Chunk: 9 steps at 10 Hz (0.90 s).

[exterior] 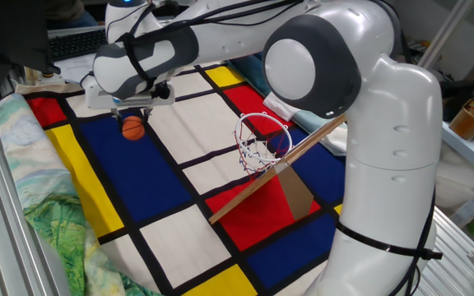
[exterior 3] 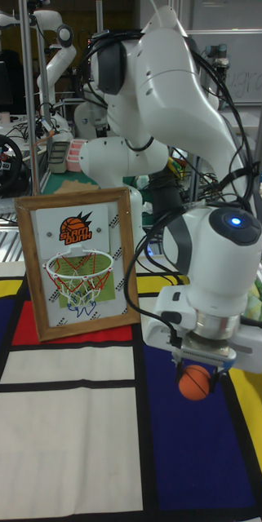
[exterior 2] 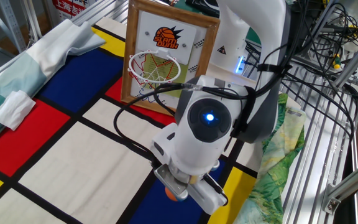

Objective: Grab a basketball, release it and shoot it into the basket

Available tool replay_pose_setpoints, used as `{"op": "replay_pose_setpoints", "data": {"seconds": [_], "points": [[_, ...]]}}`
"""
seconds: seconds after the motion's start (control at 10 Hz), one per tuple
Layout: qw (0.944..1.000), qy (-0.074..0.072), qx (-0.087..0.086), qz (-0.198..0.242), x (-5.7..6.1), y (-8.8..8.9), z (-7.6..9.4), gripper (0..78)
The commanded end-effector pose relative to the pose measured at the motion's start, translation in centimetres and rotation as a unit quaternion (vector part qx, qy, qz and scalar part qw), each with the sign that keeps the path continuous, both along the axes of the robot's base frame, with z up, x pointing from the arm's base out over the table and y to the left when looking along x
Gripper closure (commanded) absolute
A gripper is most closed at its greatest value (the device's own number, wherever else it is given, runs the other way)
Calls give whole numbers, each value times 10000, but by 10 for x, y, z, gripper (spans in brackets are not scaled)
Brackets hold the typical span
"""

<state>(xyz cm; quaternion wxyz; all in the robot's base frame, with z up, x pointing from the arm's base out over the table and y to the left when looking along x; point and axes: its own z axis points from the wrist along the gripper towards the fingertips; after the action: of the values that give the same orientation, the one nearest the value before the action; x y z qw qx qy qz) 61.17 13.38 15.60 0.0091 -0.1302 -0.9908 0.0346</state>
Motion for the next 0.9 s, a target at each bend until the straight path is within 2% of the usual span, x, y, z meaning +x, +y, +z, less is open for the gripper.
{"op": "replay_pose_setpoints", "data": {"seconds": [0.1, 0.3, 0.4, 0.5, 0.6, 0.7, 0.9], "points": [[9997, 62, 0, -246, 1, 0, 2, 762], [9991, -85, -17, -419, 1, 0, 2, 762], [9984, -135, -104, -536, 1, 0, 2, 762], [9984, -135, -104, -536, 1, 0, 2, 762], [9975, -178, -322, -596, 1, 0, 2, 762], [9976, -159, -236, -632, 1, 0, 2, 762], [9975, -209, -214, -647, 1, 0, 2, 762]]}}
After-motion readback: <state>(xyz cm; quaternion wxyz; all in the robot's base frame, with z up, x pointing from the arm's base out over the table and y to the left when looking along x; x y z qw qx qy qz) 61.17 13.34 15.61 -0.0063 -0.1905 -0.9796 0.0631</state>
